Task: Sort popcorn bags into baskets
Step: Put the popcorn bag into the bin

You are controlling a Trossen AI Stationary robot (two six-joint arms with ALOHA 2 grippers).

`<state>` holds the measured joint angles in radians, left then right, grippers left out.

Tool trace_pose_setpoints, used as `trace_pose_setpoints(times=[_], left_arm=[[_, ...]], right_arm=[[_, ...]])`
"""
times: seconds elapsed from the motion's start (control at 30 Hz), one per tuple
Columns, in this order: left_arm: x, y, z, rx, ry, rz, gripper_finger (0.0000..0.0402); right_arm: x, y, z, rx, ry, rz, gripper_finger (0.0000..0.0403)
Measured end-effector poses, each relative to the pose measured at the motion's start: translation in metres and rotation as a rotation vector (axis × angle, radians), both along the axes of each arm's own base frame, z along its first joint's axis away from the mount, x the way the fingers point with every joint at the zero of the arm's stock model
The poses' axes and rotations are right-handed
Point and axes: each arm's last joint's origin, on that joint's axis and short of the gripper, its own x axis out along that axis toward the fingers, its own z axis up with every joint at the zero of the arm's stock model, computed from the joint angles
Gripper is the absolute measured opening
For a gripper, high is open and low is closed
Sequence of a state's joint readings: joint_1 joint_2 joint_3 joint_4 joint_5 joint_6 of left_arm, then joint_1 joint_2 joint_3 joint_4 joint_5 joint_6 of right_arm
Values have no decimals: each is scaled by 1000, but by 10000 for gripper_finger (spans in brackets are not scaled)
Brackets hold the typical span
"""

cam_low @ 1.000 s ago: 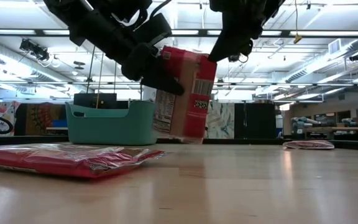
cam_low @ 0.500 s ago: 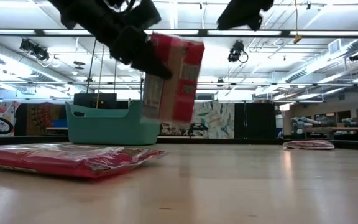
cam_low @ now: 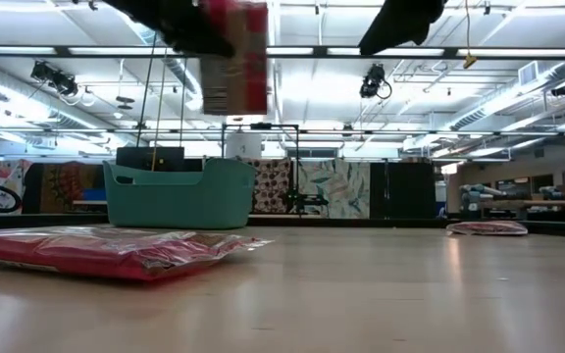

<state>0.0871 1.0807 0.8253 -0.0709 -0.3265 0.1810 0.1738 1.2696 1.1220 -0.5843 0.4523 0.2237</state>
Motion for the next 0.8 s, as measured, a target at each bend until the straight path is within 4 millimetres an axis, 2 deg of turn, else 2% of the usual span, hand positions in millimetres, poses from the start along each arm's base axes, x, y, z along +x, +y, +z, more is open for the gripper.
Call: trace_pose_setpoints(times=[0.1,0.23,0.4,0.6,0.8], left_arm=[[-15,16,10,68,-6,156,36],[-31,43,7,146,92,435,36],[-35,76,-17,63,238,556,36],[-27,110,-44,30,353,664,36],[-28,128,-71,-5,489,790,36]], right_arm=[[6,1,-10,-12,33,2,96],[15,3,-20,-22,67,7,96],[25,5,-31,-26,84,12,96],[32,6,-37,-22,94,15,96],[32,11,-38,-23,100,32,96]])
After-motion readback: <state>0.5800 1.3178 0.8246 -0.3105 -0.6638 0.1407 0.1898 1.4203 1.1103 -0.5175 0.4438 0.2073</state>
